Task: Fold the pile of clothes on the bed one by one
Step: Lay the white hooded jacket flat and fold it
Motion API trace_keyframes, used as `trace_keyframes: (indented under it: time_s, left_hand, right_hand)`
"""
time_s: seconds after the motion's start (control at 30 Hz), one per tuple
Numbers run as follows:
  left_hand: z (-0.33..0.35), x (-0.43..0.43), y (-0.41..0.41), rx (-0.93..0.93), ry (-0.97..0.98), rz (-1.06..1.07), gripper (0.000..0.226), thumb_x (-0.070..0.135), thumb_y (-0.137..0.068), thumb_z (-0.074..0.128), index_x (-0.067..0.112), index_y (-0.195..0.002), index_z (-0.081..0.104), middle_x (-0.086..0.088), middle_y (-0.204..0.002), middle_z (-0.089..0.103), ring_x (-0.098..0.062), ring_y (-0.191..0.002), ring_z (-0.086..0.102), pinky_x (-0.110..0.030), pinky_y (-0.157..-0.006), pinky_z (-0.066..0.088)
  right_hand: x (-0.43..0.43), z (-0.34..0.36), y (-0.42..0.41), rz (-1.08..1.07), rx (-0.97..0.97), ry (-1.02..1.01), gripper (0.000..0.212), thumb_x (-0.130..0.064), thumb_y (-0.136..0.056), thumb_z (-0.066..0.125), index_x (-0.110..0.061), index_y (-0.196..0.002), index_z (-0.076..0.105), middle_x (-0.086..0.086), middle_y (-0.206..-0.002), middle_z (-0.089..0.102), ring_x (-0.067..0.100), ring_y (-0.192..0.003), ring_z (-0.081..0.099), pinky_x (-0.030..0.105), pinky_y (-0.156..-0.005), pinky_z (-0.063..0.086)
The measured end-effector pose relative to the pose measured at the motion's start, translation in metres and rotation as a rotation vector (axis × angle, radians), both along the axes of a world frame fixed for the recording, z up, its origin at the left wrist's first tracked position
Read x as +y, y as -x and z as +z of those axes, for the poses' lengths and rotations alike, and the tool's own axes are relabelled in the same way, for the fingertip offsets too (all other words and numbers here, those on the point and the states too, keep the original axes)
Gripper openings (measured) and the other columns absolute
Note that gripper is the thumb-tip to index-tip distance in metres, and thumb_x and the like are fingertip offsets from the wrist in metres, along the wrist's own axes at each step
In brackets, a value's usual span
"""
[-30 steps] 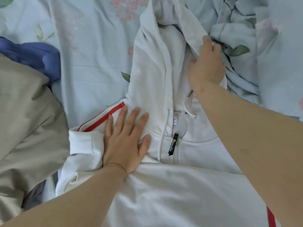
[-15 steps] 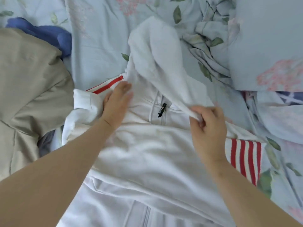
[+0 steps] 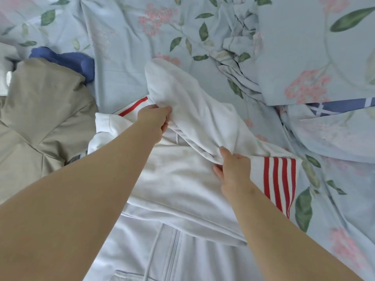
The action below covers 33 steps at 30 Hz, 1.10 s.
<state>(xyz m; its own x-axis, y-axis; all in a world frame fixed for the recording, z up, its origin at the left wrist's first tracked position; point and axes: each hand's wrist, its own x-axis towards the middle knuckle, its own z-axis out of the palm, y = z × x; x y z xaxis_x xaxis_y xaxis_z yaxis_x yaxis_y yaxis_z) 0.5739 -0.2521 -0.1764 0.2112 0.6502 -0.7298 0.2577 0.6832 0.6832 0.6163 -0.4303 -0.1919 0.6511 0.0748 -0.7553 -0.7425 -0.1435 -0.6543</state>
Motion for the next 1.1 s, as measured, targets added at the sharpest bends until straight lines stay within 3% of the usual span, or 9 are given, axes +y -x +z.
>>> trace_keyframes:
  time_s: [0.23,0.33,0.47,0.63,0.7,0.83,0.9,0.97,1.1]
  left_hand:
    - [0.065,-0.047,0.064,-0.496,0.165,-0.042,0.022,0.013,-0.075,0.070,0.021,-0.059,0.057,0.008,-0.053,0.050,-0.003,-0.046,0.047,-0.017,-0.056,0.047]
    - [0.055,-0.077,0.111,-0.469,0.372,-0.146,0.034,0.023,-0.050,0.089,0.022,-0.075,0.067,0.002,-0.074,0.065,-0.015,-0.073,0.066,-0.033,-0.070,0.056]
    - [0.029,-0.085,0.126,-0.188,0.399,0.176,0.047,0.055,-0.078,0.065,0.021,-0.111,0.060,-0.003,-0.107,0.066,-0.023,-0.101,0.063,-0.041,-0.094,0.047]
    - [0.020,-0.068,0.101,-0.033,0.056,0.105,0.013,0.029,-0.090,0.063,0.019,-0.098,0.061,-0.002,-0.102,0.067,-0.017,-0.089,0.063,-0.030,-0.073,0.053]
    - [0.025,-0.063,0.092,-0.058,0.084,0.072,0.007,0.011,-0.090,0.062,0.015,-0.096,0.061,-0.004,-0.100,0.067,-0.014,-0.081,0.064,-0.026,-0.063,0.054]
    - [0.063,-0.070,0.100,-0.507,0.283,-0.016,0.020,0.002,-0.079,0.060,0.013,-0.095,0.063,-0.003,-0.089,0.072,-0.013,-0.075,0.070,-0.028,-0.067,0.059]
    - [0.069,-0.082,0.119,-0.519,0.342,-0.174,0.039,-0.007,-0.062,0.069,0.016,-0.093,0.064,-0.003,-0.090,0.071,-0.017,-0.077,0.069,-0.034,-0.067,0.059]
    - [0.053,-0.092,0.136,-0.334,0.410,-0.235,0.037,-0.005,-0.061,0.067,0.016,-0.091,0.062,-0.005,-0.091,0.066,-0.020,-0.079,0.065,-0.040,-0.076,0.056]
    - [0.021,-0.095,0.138,-0.043,0.267,0.012,0.022,0.035,-0.086,0.062,0.021,-0.104,0.059,-0.001,-0.102,0.066,-0.020,-0.091,0.063,-0.037,-0.087,0.049]
  right_hand:
    - [-0.018,0.034,-0.026,-0.290,0.250,-0.625,0.017,-0.011,-0.084,0.060,-0.015,-0.100,0.061,0.002,-0.097,0.070,0.018,-0.094,0.066,0.033,-0.080,0.056]
    - [-0.042,0.038,-0.013,-0.242,0.311,-0.372,0.014,-0.016,-0.090,0.055,-0.013,-0.103,0.060,0.005,-0.109,0.066,0.021,-0.097,0.062,0.036,-0.088,0.049]
    - [-0.052,0.027,0.012,-0.190,0.307,-0.038,0.039,-0.033,-0.093,0.055,-0.015,-0.127,0.048,0.005,-0.110,0.055,0.020,-0.103,0.055,0.034,-0.096,0.044]
    - [-0.019,0.028,0.019,-0.177,0.413,-0.236,0.038,-0.032,-0.086,0.068,-0.014,-0.116,0.055,0.009,-0.111,0.064,0.026,-0.095,0.062,0.045,-0.078,0.055]
    - [-0.006,0.028,0.019,-0.193,0.422,-0.245,0.038,-0.019,-0.085,0.068,-0.014,-0.120,0.055,0.011,-0.113,0.064,0.030,-0.091,0.063,0.048,-0.063,0.055]
    - [-0.010,0.046,-0.002,-0.326,0.284,-0.588,0.032,-0.006,-0.089,0.055,-0.014,-0.119,0.060,0.010,-0.114,0.068,0.025,-0.103,0.064,0.046,-0.092,0.051]
    - [-0.031,0.059,-0.002,-0.273,0.251,-0.683,0.037,-0.008,-0.081,0.054,-0.014,-0.116,0.061,0.007,-0.107,0.071,0.025,-0.103,0.065,0.045,-0.093,0.050]
    - [-0.054,0.057,0.009,-0.183,0.305,-0.456,0.047,-0.008,-0.079,0.051,-0.011,-0.125,0.057,0.008,-0.110,0.069,0.026,-0.100,0.064,0.042,-0.091,0.050]
    - [-0.072,0.041,0.029,-0.131,0.358,-0.051,0.043,-0.036,-0.091,0.054,-0.014,-0.127,0.048,0.006,-0.114,0.060,0.023,-0.107,0.058,0.040,-0.100,0.043]
